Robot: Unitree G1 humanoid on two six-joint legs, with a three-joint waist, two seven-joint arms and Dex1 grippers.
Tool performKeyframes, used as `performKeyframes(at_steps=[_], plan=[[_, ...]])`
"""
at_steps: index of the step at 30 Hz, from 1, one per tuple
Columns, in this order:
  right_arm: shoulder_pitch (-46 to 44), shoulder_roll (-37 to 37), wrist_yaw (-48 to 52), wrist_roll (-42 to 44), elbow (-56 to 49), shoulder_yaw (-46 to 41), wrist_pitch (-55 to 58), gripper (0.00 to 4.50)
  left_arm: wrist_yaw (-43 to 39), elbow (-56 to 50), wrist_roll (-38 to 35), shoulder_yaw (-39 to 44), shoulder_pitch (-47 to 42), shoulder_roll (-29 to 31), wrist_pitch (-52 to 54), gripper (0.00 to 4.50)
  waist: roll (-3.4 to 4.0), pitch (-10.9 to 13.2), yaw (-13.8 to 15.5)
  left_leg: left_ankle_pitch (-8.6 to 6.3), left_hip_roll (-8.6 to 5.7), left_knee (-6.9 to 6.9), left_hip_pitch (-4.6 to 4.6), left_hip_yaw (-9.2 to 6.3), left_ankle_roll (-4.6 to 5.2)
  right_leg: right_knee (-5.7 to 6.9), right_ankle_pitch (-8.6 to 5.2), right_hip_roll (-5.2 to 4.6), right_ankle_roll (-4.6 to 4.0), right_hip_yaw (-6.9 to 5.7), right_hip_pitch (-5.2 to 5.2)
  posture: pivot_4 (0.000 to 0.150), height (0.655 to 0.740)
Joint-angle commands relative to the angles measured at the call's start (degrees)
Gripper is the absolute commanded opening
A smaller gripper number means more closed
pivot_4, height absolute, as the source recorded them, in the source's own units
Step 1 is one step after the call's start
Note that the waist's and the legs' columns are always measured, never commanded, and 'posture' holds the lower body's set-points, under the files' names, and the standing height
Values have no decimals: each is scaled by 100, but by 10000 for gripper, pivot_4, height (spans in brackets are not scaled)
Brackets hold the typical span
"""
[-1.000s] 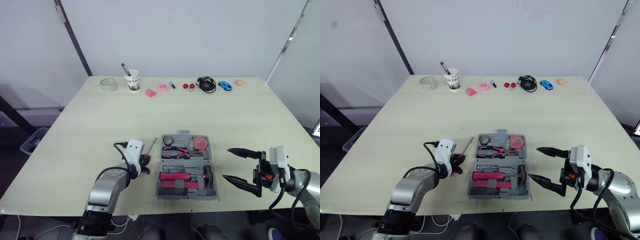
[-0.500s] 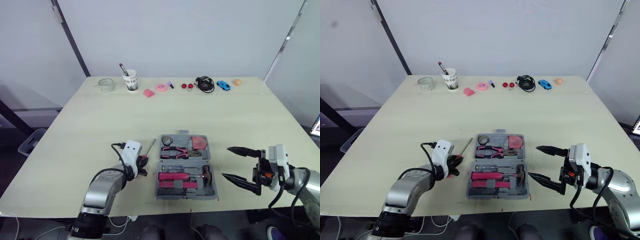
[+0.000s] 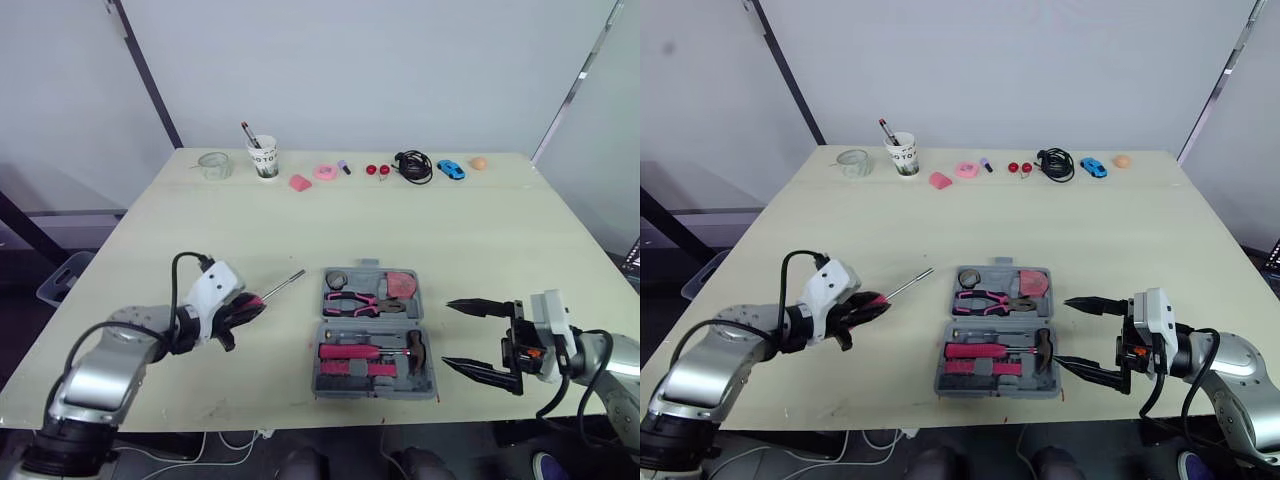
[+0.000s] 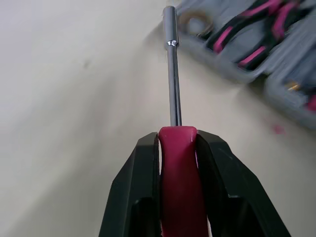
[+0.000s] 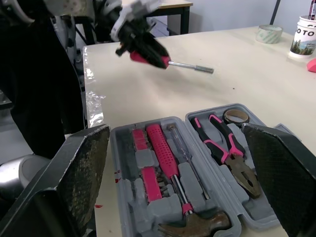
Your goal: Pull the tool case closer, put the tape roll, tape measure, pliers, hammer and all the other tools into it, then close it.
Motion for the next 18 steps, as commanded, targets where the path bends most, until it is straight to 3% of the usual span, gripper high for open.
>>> performKeyframes(at_steps=[1, 9, 18], plan=[[-6, 1, 101, 61, 38, -95, -149, 45000, -806, -244, -133, -366, -298, 238, -348, 6031, 2, 1, -10, 0, 0, 0, 0, 2, 0, 0, 0, 0, 0, 1, 0, 1500, 7400], [107, -91, 206, 55, 119, -230, -187, 45000, -2070, -463, -124, -1624, -1482, 144, -356, 6031, 1, 2, -9, 0, -27, 3, -4, 10, 1, -1, 0, 17, 1, 0, 2, 1500, 7400], [200, -132, 254, -57, 217, -253, -335, 45000, -2175, -112, 528, -2736, -2164, -455, -403, 6031, 2, 2, -11, 1, -33, 4, -3, 10, 2, 2, -1, 27, 3, 6, 5, 1500, 7400]])
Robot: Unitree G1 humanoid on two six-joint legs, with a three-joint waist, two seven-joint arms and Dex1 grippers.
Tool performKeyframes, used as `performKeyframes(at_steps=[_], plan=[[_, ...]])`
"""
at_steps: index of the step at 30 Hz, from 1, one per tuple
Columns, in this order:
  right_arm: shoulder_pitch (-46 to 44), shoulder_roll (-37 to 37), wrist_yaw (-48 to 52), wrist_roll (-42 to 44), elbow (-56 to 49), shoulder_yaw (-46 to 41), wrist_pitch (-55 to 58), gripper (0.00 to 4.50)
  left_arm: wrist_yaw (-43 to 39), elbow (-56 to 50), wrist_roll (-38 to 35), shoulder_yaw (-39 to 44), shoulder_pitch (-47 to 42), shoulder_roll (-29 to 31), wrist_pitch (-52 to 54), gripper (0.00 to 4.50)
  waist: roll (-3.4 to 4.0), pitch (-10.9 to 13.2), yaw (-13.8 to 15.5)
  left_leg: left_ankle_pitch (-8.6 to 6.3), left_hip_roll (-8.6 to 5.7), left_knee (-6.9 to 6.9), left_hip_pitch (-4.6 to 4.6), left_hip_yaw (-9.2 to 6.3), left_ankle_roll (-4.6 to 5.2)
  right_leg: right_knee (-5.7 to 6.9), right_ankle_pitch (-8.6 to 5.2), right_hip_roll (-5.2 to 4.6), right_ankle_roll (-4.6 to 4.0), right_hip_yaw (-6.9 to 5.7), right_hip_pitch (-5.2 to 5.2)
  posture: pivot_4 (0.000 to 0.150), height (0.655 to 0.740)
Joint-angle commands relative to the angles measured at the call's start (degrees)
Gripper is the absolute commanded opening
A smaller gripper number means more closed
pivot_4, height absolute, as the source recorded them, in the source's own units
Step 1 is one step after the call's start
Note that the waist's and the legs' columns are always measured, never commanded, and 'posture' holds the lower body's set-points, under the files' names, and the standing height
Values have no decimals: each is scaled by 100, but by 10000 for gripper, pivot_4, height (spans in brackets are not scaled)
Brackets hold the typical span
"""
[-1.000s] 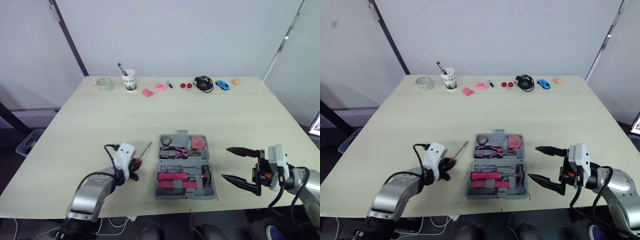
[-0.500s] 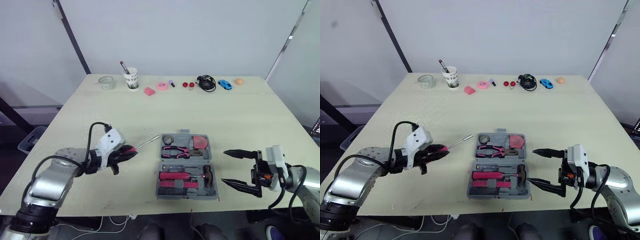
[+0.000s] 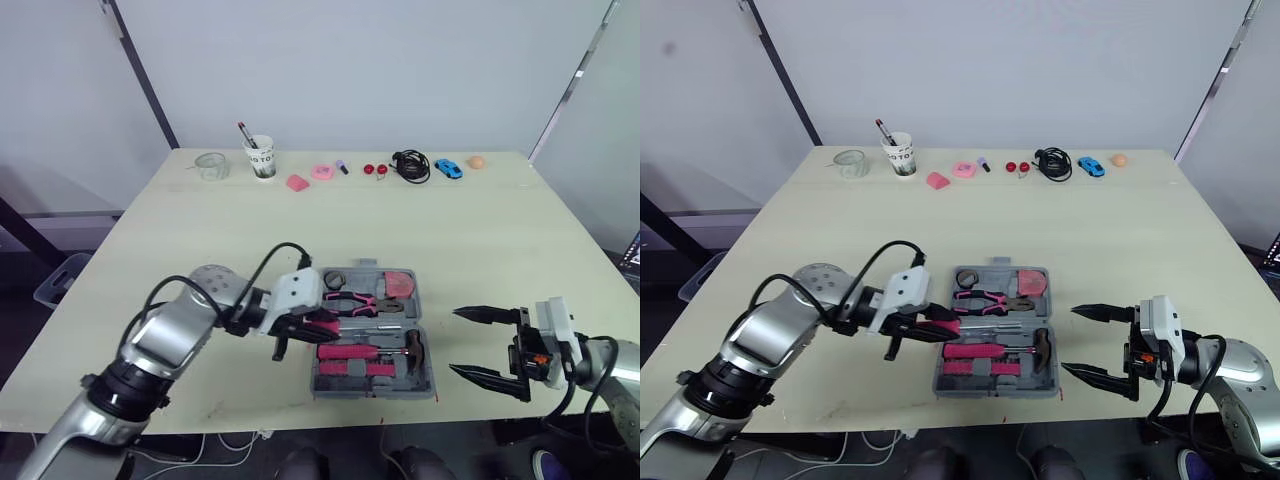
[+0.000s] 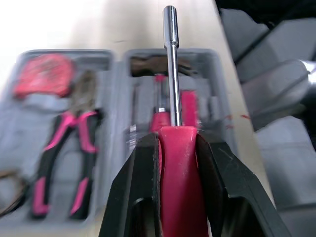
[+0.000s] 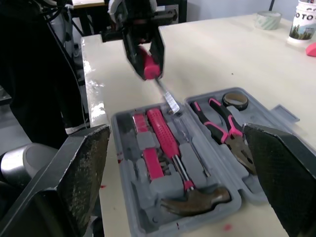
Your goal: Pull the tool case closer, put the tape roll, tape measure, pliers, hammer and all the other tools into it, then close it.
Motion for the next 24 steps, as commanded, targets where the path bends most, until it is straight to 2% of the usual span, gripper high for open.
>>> performKeyframes(at_steps=[1, 11, 24], plan=[[9, -70, 55, 54, -77, -178, -142, 45000, 57, 67, 236, -209, -204, -163, -10, 6031, 0, 0, 5, 0, 0, 1, 0, -1, 0, 1, 0, 0, 0, 0, 0, 1500, 7400], [312, -157, 106, 76, -110, -308, -233, 45000, 340, -492, 775, -937, 40, -339, 723, 6031, 0, 0, 5, 0, -4, 2, 1, -14, 0, 4, -4, 0, 6, 6, 3, 1500, 7400], [312, -220, 241, 82, -15, -278, -197, 45000, 799, -613, 1041, -1276, 162, -747, 1231, 6031, 0, 0, 8, 0, -5, 6, 6, -18, 1, 10, -4, 0, 7, 10, 6, 1500, 7400]])
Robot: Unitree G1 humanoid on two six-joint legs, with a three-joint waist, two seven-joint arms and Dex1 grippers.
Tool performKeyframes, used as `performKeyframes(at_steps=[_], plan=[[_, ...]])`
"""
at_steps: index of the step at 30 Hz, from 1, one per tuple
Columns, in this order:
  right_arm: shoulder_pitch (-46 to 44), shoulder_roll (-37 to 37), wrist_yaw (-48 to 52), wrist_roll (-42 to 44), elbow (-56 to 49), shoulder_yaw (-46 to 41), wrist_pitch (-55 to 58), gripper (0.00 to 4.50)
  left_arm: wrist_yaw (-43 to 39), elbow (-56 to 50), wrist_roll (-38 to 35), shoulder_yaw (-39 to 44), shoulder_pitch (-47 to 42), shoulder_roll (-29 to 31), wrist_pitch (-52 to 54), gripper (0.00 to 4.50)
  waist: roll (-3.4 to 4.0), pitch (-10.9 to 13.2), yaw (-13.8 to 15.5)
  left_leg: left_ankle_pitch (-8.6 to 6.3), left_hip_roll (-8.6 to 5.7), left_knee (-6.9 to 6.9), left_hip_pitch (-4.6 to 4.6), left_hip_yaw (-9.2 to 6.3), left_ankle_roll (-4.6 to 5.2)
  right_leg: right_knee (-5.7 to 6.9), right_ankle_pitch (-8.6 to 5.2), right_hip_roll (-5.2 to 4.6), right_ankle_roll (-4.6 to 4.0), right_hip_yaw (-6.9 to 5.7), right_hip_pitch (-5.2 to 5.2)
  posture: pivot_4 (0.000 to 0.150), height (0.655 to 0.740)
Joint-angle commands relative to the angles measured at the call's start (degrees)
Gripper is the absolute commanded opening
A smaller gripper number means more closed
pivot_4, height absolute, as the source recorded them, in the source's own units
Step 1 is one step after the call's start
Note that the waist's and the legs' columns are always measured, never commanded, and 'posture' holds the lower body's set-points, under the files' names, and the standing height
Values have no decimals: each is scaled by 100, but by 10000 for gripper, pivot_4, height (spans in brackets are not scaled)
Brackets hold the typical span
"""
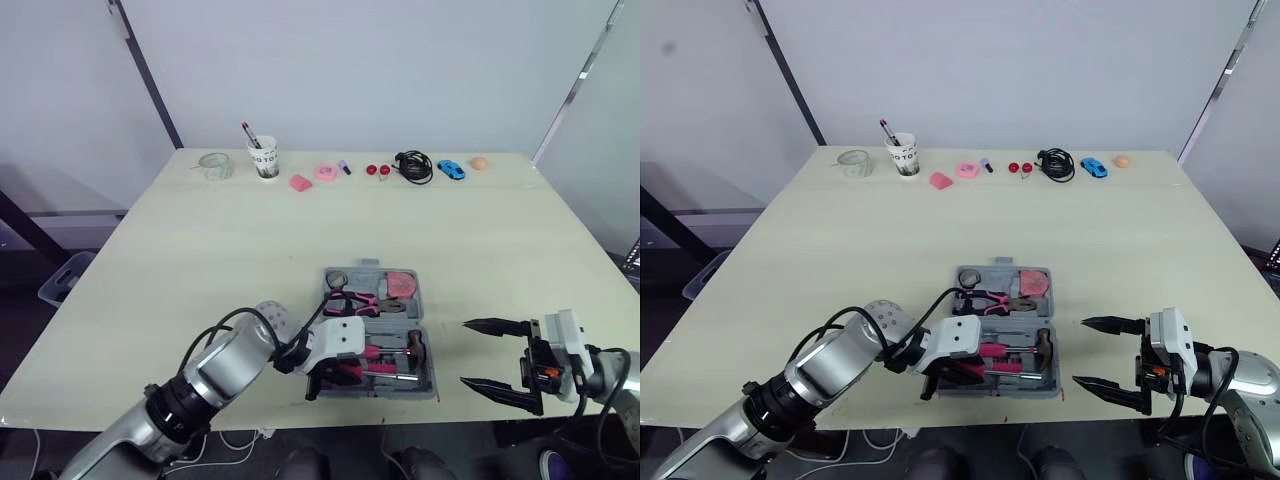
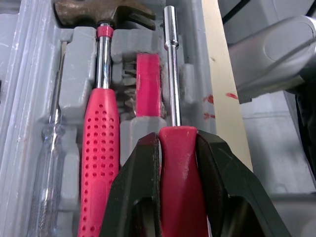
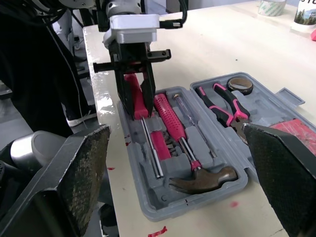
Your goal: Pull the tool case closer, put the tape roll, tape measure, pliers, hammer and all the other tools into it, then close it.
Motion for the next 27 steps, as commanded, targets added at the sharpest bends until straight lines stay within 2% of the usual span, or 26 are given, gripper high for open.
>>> performKeyframes(at_steps=[1, 19, 27], plan=[[-46, -67, 47, 87, -60, -119, -29, 45000, 70, -261, 44, -54, -47, -68, 97, 6031, 0, 0, -1, 0, 0, 0, 0, 0, 0, 1, 0, 0, 0, 0, 0, 1500, 7400], [296, -154, -7, 94, -221, -186, 3, 45000, 104, 125, 73, -412, -354, -543, 430, 6031, 2, -1, -11, 0, -2, 2, 4, -3, 0, 4, 0, 2, 0, 4, 1, 1500, 7400], [318, -333, 77, 22, -143, -202, -40, 45000, 117, -25, 84, -398, -346, -353, 627, 6031, 2, -1, -2, 0, -2, 2, 3, -3, 0, 5, 0, 1, 0, 4, 2, 1500, 7400]])
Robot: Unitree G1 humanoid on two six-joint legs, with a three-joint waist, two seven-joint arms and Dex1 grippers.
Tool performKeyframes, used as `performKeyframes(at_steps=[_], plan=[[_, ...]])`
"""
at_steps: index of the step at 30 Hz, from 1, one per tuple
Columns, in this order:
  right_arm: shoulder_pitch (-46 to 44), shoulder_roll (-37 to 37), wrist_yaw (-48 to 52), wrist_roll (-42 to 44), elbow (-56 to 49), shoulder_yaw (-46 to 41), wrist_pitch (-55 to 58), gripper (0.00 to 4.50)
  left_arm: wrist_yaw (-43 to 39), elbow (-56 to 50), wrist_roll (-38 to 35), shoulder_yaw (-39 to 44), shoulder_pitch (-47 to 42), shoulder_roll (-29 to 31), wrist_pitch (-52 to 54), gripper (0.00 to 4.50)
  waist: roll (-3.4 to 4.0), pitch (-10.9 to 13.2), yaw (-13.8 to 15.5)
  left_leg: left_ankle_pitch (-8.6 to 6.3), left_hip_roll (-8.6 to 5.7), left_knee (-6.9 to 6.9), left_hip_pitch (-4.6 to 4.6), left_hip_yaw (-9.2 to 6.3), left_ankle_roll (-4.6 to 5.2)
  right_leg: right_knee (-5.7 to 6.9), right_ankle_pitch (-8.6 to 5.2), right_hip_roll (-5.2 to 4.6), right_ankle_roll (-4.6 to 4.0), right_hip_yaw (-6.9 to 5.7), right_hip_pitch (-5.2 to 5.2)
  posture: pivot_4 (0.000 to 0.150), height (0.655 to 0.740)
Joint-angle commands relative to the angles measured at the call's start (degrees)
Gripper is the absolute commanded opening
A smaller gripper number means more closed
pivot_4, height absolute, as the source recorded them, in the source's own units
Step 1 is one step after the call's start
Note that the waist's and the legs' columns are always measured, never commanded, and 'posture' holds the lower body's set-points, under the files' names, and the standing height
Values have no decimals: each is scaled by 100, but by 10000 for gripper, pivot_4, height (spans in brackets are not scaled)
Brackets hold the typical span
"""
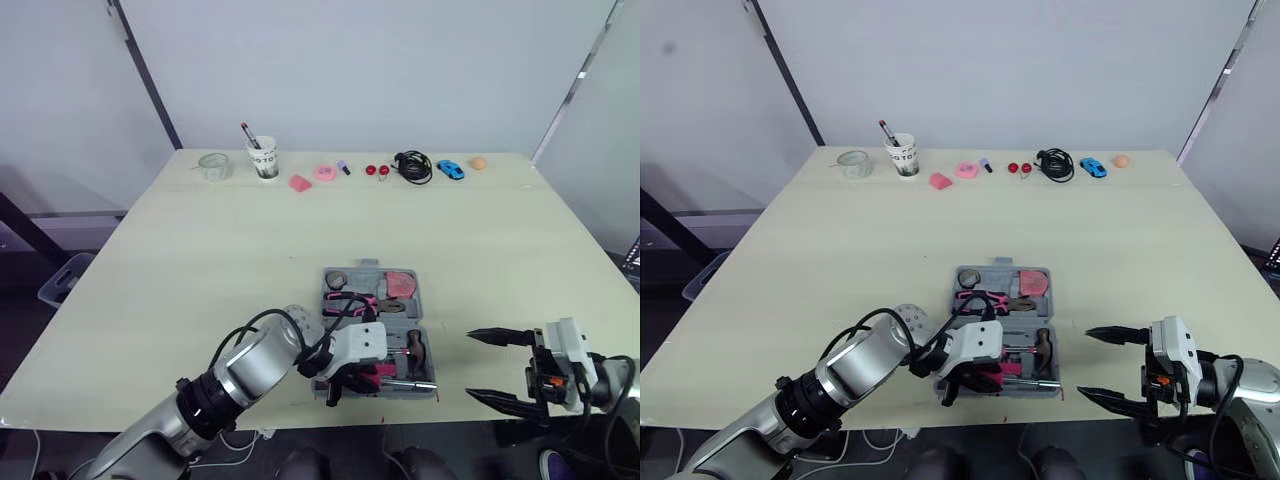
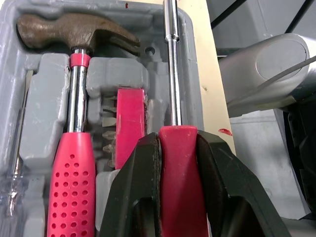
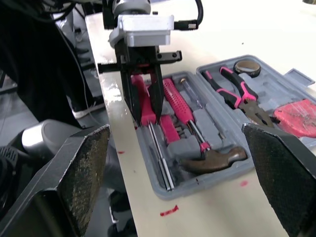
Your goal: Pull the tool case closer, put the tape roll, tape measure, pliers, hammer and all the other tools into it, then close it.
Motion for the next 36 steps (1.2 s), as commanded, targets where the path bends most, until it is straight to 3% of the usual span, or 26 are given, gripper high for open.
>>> performKeyframes(at_steps=[1, 31, 32, 34, 36], plan=[[27, -81, 55, 57, -105, -190, -59, 45000, -30, -251, -14, 66, -34, 176, 133, 6031, 0, 0, -2, 0, 0, 0, 0, 0, 0, 0, 0, 0, 0, 0, 0, 1500, 7400], [81, -83, -174, 42, -384, -153, 46, 45000, 96, -74, -100, -131, -102, -228, 343, 6031, 2, -1, 5, 0, -4, 2, 0, -2, 0, 1, 0, -1, 1, 1, 2, 1500, 7400], [70, -86, -179, 47, -385, -150, 56, 45000, 114, -75, -107, -122, -102, -255, 364, 16404, 2, -1, 7, 0, -4, 2, 0, -2, 0, 1, 0, -1, 1, 1, 2, 1500, 7400], [40, -90, -178, 45, -377, -146, 75, 45000, 136, -88, -116, -118, -103, -292, 400, 23046, 2, -2, 9, 0, -4, 3, 0, -2, 0, 1, 0, -2, 1, 1, 3, 1500, 7400], [24, -87, -175, 42, -373, -148, 89, 45000, 158, -101, -146, -101, -98, -319, 446, 33522, 2, -2, 2, 0, -5, 5, -1, -2, 0, 1, 0, -2, 2, 1, 3, 1500, 7400]])
